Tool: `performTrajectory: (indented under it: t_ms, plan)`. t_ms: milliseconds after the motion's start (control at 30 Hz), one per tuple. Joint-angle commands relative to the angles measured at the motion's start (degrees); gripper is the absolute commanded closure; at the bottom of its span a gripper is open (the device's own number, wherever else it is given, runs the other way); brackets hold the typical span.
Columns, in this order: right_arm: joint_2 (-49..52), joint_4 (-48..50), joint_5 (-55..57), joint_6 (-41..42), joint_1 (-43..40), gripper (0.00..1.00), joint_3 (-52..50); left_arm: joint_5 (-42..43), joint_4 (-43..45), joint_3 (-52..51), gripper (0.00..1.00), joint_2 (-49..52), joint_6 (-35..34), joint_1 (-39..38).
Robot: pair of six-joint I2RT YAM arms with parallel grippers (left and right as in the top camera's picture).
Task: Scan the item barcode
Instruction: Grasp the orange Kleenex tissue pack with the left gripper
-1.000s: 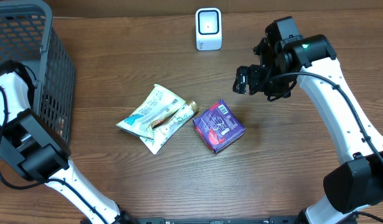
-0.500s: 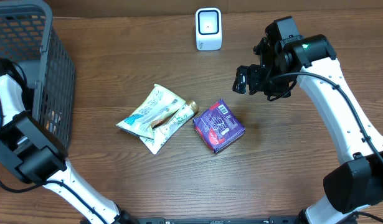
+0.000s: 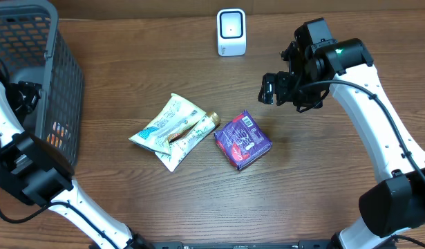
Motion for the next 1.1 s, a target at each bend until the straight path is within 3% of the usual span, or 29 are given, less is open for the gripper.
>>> performTrajectory:
  t_ms: [0,267,567,900,1000,1067]
  plan:
    - [-0.3,0.4,-0.2,0.2,0.2,0.0,-0.1,0.5,-0.7,-0.2,0.0,0.0,7.8,0.1]
    - [-0.3,0.3,-0.2,0.2,0.2,0.0,-0.1,3.2,1.4,-8.2,0.0,0.0,11.6,0.0]
    - [-0.3,0.3,-0.2,-0.1,0.2,0.0,-0.1,3.5,8.9,-19.0,0.0,0.0,11.5,-0.7]
    - [-0.3,0.4,-0.2,0.0,0.2,0.0,-0.1,3.5,11.1,-21.5,0.0,0.0,11.1,-0.7]
    - [-0.3,0.4,-0.2,0.0,0.2,0.0,-0.1,3.5,11.1,-21.5,0.19,0.0,11.1,-0.7]
    - [-0.3,0.4,-0.2,0.0,0.2,0.0,-0.1,3.5,11.0,-21.5,0.22,0.0,11.1,-0.7]
